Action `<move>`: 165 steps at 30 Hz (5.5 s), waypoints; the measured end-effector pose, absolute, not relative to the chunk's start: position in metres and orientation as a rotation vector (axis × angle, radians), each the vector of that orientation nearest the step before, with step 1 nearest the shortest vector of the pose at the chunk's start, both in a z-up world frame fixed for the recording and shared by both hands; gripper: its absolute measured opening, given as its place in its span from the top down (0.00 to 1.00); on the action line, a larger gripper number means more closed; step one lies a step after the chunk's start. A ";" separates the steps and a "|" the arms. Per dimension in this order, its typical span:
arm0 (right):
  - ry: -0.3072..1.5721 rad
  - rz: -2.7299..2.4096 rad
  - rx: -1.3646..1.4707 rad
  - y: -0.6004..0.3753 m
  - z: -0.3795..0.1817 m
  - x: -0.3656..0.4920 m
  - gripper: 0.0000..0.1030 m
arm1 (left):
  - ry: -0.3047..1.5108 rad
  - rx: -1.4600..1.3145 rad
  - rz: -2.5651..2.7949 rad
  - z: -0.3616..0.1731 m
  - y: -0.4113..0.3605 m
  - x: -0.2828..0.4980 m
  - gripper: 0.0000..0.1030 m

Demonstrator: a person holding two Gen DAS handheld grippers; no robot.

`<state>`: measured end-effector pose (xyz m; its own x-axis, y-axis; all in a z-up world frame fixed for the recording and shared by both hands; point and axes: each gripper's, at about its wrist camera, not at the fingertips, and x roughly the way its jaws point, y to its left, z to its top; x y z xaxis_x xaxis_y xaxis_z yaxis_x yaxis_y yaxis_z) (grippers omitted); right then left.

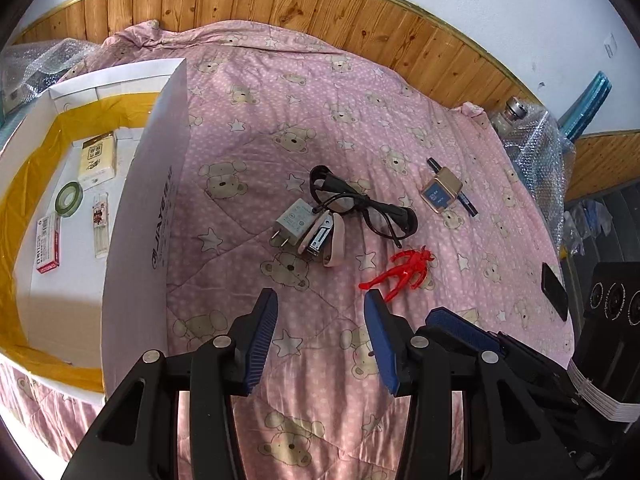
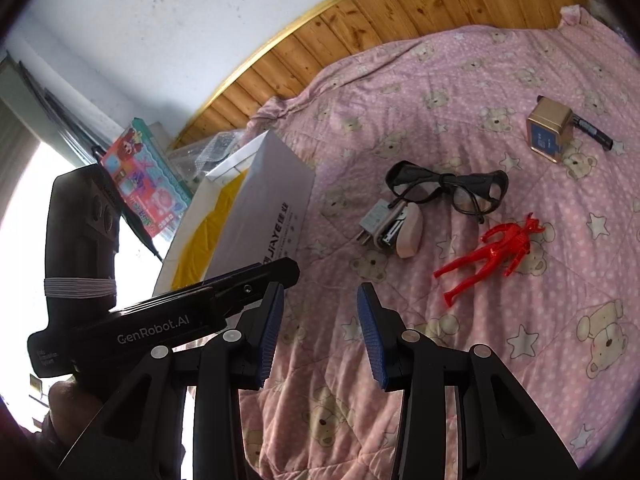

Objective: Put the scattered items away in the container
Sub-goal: 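Move both tools back from the box toward the charger and pink stapler, then grasp the pink stapler with the right gripper while the left grasps the white charger, then lift the stapler and charger and carry them over the white box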

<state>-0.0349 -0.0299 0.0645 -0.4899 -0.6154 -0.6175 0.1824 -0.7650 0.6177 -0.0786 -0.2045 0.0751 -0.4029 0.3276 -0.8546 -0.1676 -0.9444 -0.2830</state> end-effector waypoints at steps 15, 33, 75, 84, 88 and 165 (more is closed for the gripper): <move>-0.796 -2.185 1.380 -0.018 0.004 -0.099 0.59 | -0.172 -1.664 2.376 0.014 -0.205 -0.156 0.55; -0.429 -2.295 1.469 -0.043 -0.028 -0.143 0.77 | -0.201 -1.714 2.379 -0.019 -0.207 -0.198 0.40; -0.401 -2.322 1.396 -0.064 -0.031 -0.139 0.57 | -0.163 -1.735 2.456 -0.030 -0.223 -0.189 0.57; -0.449 -2.359 1.379 -0.055 -0.022 -0.138 0.72 | -0.148 -1.664 2.456 -0.018 -0.221 -0.185 0.65; -0.440 -2.372 1.372 -0.055 -0.015 -0.132 0.72 | -0.166 -1.646 2.451 -0.010 -0.222 -0.181 0.65; -0.270 -2.445 1.052 -0.099 0.117 0.007 0.73 | -0.290 -1.210 2.605 0.142 -0.264 -0.010 0.67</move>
<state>0.0075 -0.0986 0.1171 -0.6007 -0.4859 -0.6349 0.3356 -0.8740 0.3513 -0.0097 -0.2641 0.1421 -0.6219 0.3104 -0.7190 -0.1448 -0.9478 -0.2839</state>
